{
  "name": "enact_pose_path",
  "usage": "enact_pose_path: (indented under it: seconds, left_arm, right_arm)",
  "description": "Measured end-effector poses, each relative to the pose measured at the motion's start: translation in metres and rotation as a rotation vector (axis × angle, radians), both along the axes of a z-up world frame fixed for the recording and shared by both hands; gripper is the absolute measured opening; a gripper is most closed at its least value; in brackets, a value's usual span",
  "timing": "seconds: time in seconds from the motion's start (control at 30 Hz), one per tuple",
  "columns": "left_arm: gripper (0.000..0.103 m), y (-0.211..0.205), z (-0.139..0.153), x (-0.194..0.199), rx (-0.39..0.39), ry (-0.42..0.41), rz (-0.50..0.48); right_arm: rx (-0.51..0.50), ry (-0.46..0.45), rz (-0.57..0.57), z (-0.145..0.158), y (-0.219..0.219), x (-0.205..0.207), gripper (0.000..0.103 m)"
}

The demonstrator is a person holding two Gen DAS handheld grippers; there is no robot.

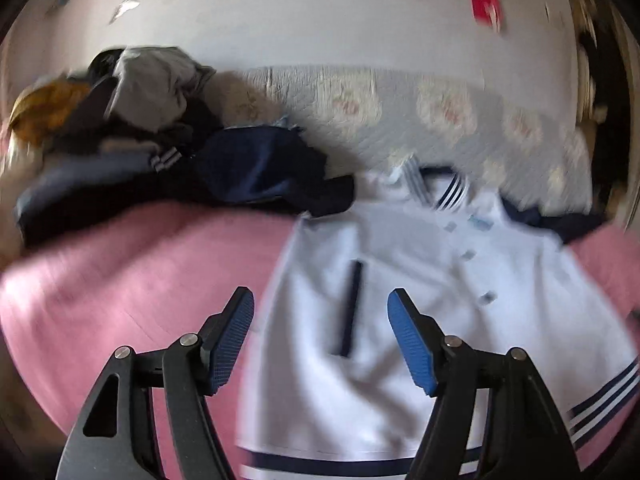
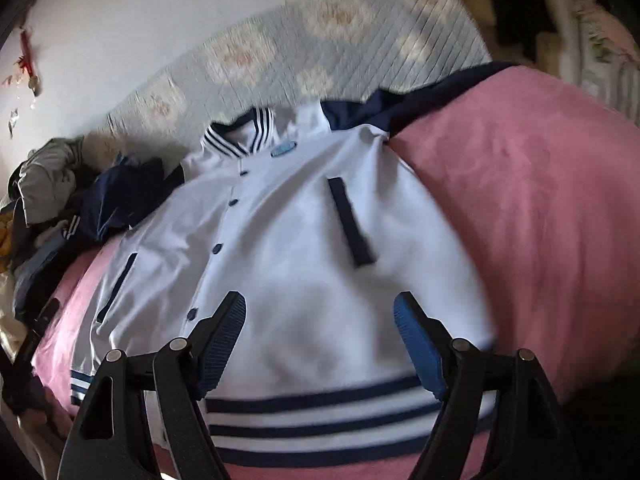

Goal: Fold large clothes
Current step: 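Lower both tools to the striped hem and close on it, then lift the hem with both tools and fold it toward the collar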

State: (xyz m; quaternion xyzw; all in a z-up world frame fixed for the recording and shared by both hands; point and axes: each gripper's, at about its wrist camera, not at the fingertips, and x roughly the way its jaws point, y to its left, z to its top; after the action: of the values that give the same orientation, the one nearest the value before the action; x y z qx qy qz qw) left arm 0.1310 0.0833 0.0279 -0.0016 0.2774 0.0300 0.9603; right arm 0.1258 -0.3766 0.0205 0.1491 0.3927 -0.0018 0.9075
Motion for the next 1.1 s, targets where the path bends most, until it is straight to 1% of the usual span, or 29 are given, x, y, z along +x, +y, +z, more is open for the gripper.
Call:
enact_pose_path:
  seconds: [0.07, 0.13, 0.17, 0.2, 0.23, 0.27, 0.3, 0.33, 0.37, 0.4, 0.43, 0.47, 0.5, 0.53, 0.57, 0.6, 0.63, 0.67, 0.7, 0.8, 0.9, 0.97, 1.0, 1.07, 1.1]
  left_arm:
    - [0.07, 0.015, -0.011, 0.016, 0.022, 0.114, -0.105]
    - [0.068, 0.034, -0.032, 0.03, 0.038, 0.203, -0.053]
    - [0.065, 0.044, -0.043, 0.036, 0.007, 0.248, -0.042]
    - [0.062, 0.054, -0.056, 0.045, -0.052, 0.303, -0.036]
    - [0.059, 0.061, -0.066, 0.053, -0.111, 0.352, -0.029]
    - [0.058, 0.067, -0.073, 0.057, -0.161, 0.381, -0.021]
    - [0.058, 0.067, -0.073, 0.057, -0.165, 0.369, -0.017]
    - [0.058, 0.063, -0.072, 0.055, -0.143, 0.369, -0.027]
    - [0.058, 0.057, -0.073, 0.052, -0.123, 0.383, -0.054]
    - [0.06, 0.053, -0.075, 0.047, -0.125, 0.404, -0.087]
    - [0.063, 0.049, -0.077, 0.04, -0.138, 0.415, -0.108]
    - [0.065, 0.046, -0.077, 0.034, -0.129, 0.422, -0.126]
    - [0.065, 0.043, -0.076, 0.031, -0.093, 0.429, -0.144]
    - [0.064, 0.039, -0.077, 0.03, -0.05, 0.442, -0.161]
    - [0.06, 0.038, -0.077, 0.03, -0.038, 0.44, -0.157]
    - [0.042, 0.038, -0.075, 0.031, -0.038, 0.429, -0.142]
    - [0.027, 0.038, -0.073, 0.035, -0.036, 0.414, -0.142]
    - [0.004, 0.037, -0.07, 0.036, -0.037, 0.401, -0.154]
    - [0.003, 0.037, -0.066, 0.038, -0.051, 0.391, -0.162]
    - [0.003, 0.042, -0.05, 0.048, -0.087, 0.342, -0.144]
    - [0.003, 0.039, -0.015, 0.06, -0.095, 0.267, -0.165]
    - [0.004, 0.037, 0.001, 0.08, -0.099, 0.258, -0.159]
    - [0.004, 0.036, 0.006, 0.094, -0.109, 0.266, -0.148]
    - [0.004, 0.035, 0.007, 0.119, -0.11, 0.263, -0.125]
    - [0.004, 0.034, 0.003, 0.133, -0.087, 0.262, -0.101]
  right_arm:
    - [-0.063, 0.06, 0.011, -0.001, -0.023, 0.017, 0.078]
    - [-0.106, 0.104, 0.001, -0.011, -0.045, 0.03, 0.078]
    - [-0.138, 0.121, -0.007, -0.017, -0.052, 0.036, 0.078]
    - [-0.172, 0.13, -0.012, -0.024, -0.059, 0.043, 0.078]
    - [-0.201, 0.131, -0.023, -0.033, -0.067, 0.049, 0.075]
    - [-0.196, 0.148, -0.034, -0.039, -0.071, 0.052, 0.071]
    - [-0.111, 0.197, -0.032, -0.049, -0.079, 0.056, 0.063]
    - [-0.026, 0.21, -0.008, -0.055, -0.081, 0.057, 0.061]
    - [0.037, 0.216, 0.021, -0.059, -0.082, 0.055, 0.061]
    - [0.011, 0.203, 0.033, -0.058, -0.078, 0.05, 0.061]
    - [-0.036, 0.198, 0.059, -0.056, -0.073, 0.045, 0.057]
    - [-0.068, 0.198, 0.06, -0.056, -0.07, 0.041, 0.052]
    - [-0.104, 0.208, 0.037, -0.059, -0.071, 0.038, 0.041]
    - [-0.097, 0.21, 0.037, -0.06, -0.071, 0.036, 0.041]
    - [-0.092, 0.209, 0.045, -0.059, -0.069, 0.034, 0.041]
    - [-0.089, 0.207, 0.076, -0.058, -0.066, 0.035, 0.04]
    - [-0.094, 0.201, 0.093, -0.058, -0.063, 0.035, 0.03]
    - [-0.1, 0.19, 0.11, -0.057, -0.059, 0.034, 0.023]
    - [-0.099, 0.176, 0.123, -0.055, -0.056, 0.034, 0.005]
    - [-0.087, 0.111, 0.11, -0.042, -0.055, 0.037, 0.005]
    - [-0.045, 0.003, 0.129, -0.009, -0.059, 0.041, 0.005]
    - [-0.065, -0.009, 0.117, 0.007, -0.058, 0.054, 0.005]
    - [-0.059, -0.008, 0.109, 0.011, -0.058, 0.067, 0.005]
    - [-0.041, 0.002, 0.091, 0.011, -0.058, 0.09, 0.005]
    - [-0.041, 0.014, 0.076, 0.007, -0.057, 0.105, 0.005]
